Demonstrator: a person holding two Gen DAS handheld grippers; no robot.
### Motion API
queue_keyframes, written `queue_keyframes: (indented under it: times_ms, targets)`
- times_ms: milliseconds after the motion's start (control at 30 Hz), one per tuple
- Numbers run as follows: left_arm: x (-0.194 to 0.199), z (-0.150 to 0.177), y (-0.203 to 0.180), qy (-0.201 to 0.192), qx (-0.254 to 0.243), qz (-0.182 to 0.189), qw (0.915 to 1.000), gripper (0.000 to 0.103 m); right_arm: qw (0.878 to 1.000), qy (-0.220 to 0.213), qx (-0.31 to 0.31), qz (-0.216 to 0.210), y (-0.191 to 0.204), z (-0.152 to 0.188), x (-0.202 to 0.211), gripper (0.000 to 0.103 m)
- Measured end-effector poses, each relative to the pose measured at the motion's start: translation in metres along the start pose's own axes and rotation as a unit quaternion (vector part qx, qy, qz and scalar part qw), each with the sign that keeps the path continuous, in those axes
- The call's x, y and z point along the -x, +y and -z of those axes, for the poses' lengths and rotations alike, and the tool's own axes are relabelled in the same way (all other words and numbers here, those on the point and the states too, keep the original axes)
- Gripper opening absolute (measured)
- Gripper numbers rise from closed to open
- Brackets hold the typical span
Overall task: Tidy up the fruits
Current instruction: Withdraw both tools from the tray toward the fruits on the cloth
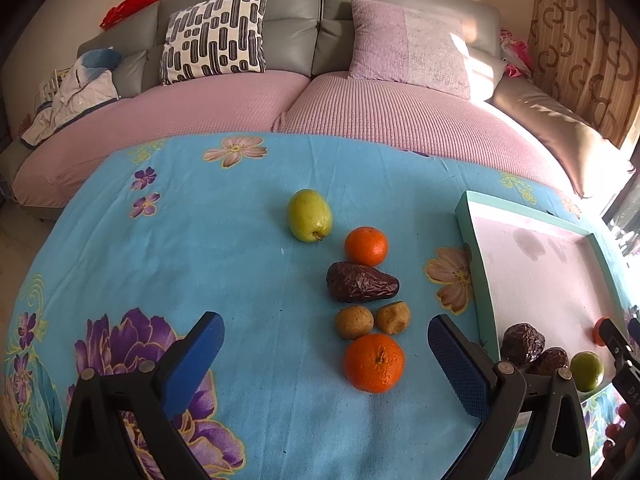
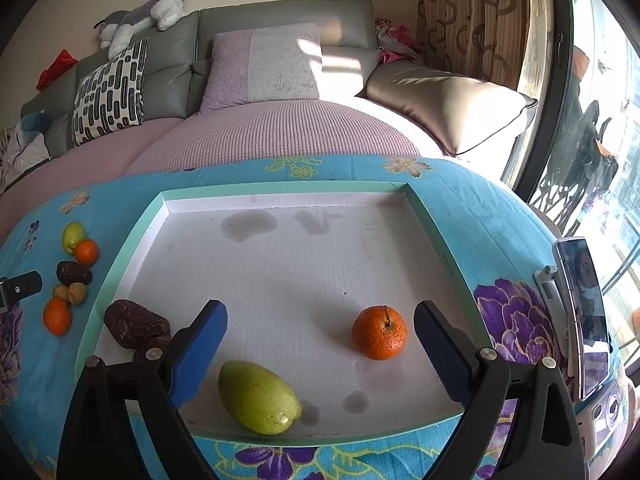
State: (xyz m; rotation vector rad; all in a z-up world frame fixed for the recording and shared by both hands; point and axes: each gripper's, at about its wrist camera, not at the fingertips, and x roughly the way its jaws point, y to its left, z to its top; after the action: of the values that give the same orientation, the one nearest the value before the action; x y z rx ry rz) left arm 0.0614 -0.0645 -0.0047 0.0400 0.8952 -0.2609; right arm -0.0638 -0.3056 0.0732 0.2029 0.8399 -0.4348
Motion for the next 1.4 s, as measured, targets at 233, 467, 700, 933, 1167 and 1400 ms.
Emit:
queue_keyframes:
  times_ms: [233, 467, 700, 933, 1167, 1400]
  targets:
    - [0.001, -0.002, -0.003, -0.002, -0.010, 0.013, 0.9999, 0.103, 1.000, -0.014, 0.020, -0.007, 0.012, -0.006, 0.000, 0.095]
    - [0.000, -0.012, -0.009, -0.021, -0.038, 0.012, 0.9990, 0.103, 0.998, -0.041, 0.034, -0.026, 0.032, -0.012, 0.003, 0.095]
    - [-0.002, -0.026, 0.006, -0.028, -0.002, 0.044, 0.9986, 0.103, 0.997, -0.024, 0.027, -0.064, 0.050, -0.017, -0.005, 0.095]
    - [-0.003, -0.030, 0.011, -0.041, -0.008, 0.043, 0.9982, 0.103, 0.992, -0.012, 0.033, -0.121, 0.080, -0.020, -0.009, 0.095]
    - [0.004, -0.044, 0.034, -0.068, 0.018, 0.048, 0.9964, 0.103, 0.989, 0.001, 0.023, -0.147, 0.098, -0.022, -0.014, 0.095]
    - [0.006, -0.050, 0.061, -0.096, 0.033, 0.056, 0.9932, 0.103, 0.989, -0.021, 0.039, -0.142, 0.108, -0.026, -0.005, 0.095]
